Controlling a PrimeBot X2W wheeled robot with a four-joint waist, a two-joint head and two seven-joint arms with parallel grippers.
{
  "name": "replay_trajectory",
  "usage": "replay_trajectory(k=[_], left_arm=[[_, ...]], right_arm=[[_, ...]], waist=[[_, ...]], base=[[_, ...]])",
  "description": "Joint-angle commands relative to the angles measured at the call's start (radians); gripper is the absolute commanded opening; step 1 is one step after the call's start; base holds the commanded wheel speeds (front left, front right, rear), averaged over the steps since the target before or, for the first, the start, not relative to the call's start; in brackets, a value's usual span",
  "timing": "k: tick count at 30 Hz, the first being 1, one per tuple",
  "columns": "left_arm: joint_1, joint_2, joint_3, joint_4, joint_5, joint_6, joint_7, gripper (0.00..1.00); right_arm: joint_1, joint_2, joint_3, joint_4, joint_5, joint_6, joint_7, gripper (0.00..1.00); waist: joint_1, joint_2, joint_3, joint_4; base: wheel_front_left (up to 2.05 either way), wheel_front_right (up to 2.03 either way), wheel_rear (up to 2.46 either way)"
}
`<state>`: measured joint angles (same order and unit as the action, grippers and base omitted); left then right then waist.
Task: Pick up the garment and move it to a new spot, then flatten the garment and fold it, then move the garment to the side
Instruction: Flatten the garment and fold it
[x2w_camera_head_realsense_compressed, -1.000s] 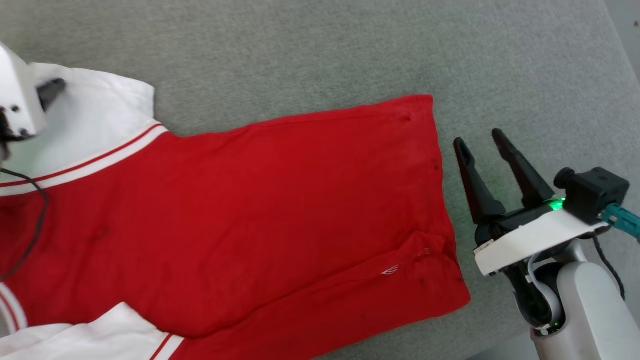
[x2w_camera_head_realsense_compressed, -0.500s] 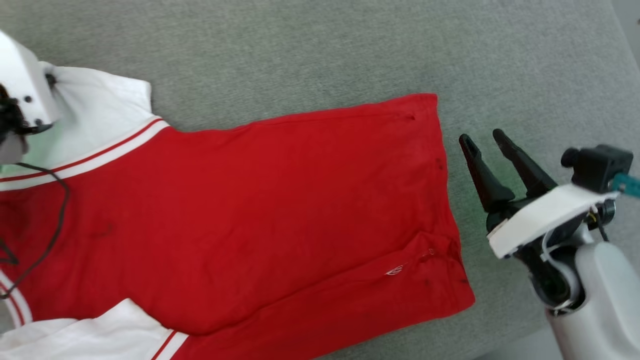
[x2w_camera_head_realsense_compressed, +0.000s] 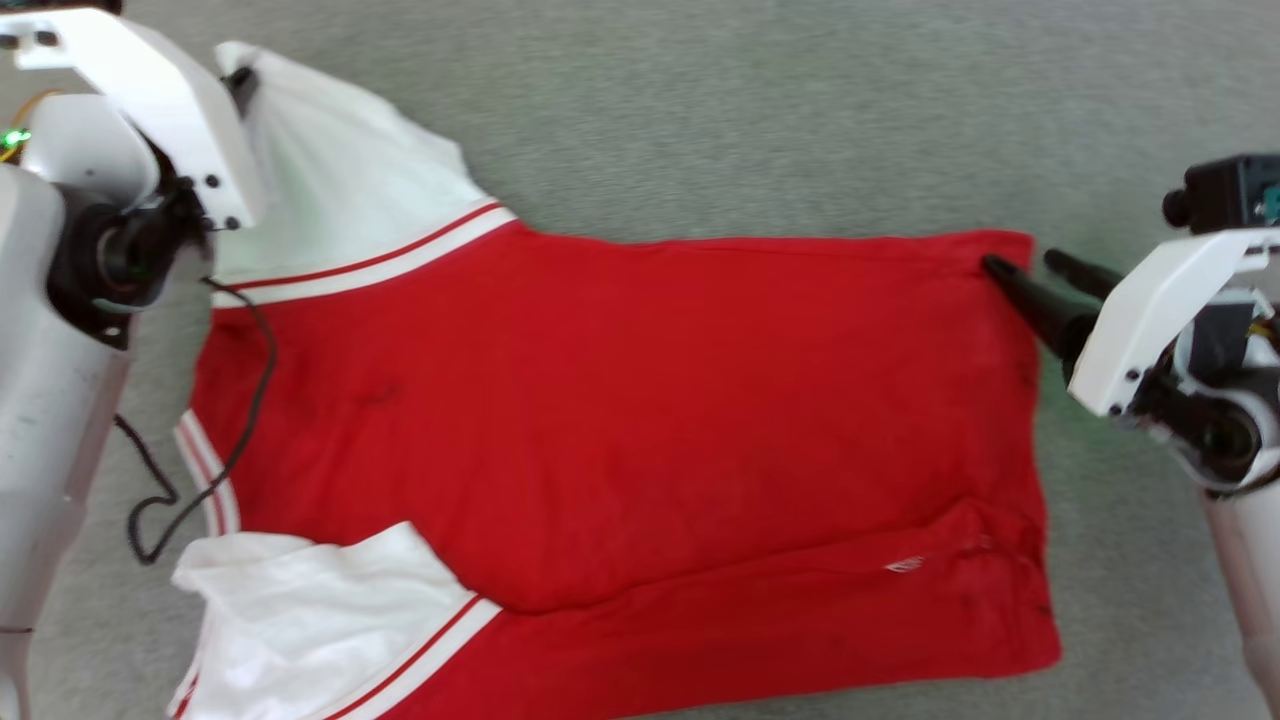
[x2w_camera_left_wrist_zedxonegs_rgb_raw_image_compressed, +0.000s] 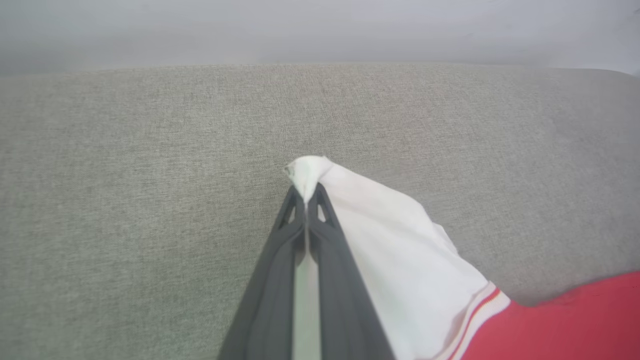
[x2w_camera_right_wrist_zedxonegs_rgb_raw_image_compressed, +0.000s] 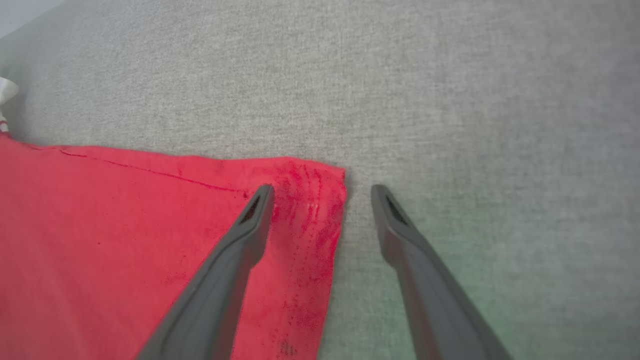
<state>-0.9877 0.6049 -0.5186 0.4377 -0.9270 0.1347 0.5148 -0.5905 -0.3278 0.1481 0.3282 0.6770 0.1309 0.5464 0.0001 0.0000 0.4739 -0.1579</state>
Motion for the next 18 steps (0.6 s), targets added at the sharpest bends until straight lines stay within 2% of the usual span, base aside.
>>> replay_trajectory(k=[1,7,8,9,11,13,18], left_arm=[[-0.01,-0.011,-0.005,-0.019,0.006,-0.008,-0.012,0.0],[-0.002,-0.027,-0.016,-0.075,0.016,-0.027,-0.048,0.0],[0.002,-0.027,-0.017,-0.079,0.018,-0.028,-0.054,0.0],[0.005,-0.028,-0.017,-0.083,0.017,-0.029,-0.056,0.0],[0.014,-0.027,-0.02,-0.088,0.018,-0.029,-0.063,0.0],[0.019,-0.029,-0.018,-0.092,0.017,-0.03,-0.073,0.0],[0.042,-0.024,-0.003,-0.096,0.012,-0.033,-0.109,0.0]], right_arm=[[-0.034,-0.007,-0.005,0.015,-0.009,0.0,0.016,1.0],[-0.064,0.013,-0.009,0.167,-0.057,-0.001,0.165,1.0],[-0.062,0.023,-0.008,0.184,-0.06,-0.001,0.187,0.22],[-0.063,0.033,-0.01,0.198,-0.06,-0.001,0.207,0.0],[-0.058,0.044,-0.012,0.215,-0.067,0.0,0.243,0.0],[-0.062,0.046,-0.024,0.202,-0.071,0.0,0.23,0.0],[-0.097,0.01,-0.049,0.122,-0.117,0.0,0.117,0.0]], waist=[[-0.0001,0.0,0.006,0.048],[-0.0001,0.0,0.026,0.096],[-0.0001,0.0,0.026,0.101],[-0.0001,0.0,0.026,0.105],[-0.0001,0.0,0.023,0.109],[-0.0001,0.0,0.016,0.111],[-0.0001,0.0,-0.017,0.113]], base=[[0.0,0.0,0.0],[0.0,0.0,0.0],[0.0,0.0,0.0],[0.0,0.0,0.0],[0.0,0.0,0.0],[0.0,0.0,0.0],[0.0,0.0,0.0]])
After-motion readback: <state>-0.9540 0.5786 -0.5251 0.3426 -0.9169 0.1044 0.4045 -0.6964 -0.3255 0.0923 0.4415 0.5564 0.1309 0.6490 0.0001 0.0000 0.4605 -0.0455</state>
